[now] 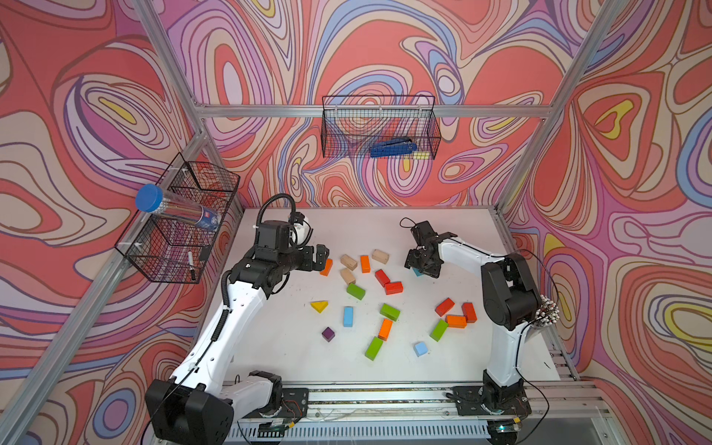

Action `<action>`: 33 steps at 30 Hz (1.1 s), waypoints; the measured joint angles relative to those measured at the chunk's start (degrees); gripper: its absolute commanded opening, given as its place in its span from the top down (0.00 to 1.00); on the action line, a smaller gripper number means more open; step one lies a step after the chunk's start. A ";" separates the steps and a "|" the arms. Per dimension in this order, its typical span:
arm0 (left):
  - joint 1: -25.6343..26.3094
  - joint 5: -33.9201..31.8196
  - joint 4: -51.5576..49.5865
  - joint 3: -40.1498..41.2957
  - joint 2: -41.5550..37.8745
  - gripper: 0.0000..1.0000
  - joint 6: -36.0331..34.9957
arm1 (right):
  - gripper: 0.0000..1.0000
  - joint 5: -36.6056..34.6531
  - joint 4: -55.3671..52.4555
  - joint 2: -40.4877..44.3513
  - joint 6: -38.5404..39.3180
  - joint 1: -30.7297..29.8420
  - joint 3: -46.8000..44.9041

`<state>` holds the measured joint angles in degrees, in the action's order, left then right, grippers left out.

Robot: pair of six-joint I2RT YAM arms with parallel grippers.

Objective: Assemble a heart with building blocks
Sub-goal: Move the building block to the center of the board.

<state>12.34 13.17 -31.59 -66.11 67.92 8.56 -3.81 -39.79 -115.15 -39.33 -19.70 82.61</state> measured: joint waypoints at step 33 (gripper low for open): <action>0.00 0.48 -0.48 0.00 0.11 0.00 0.00 | 0.43 -0.92 0.24 -2.49 7.61 -1.11 1.31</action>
<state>12.34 13.65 -32.08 -66.11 68.03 8.56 -4.73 -39.55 -117.64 -31.73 -20.82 83.92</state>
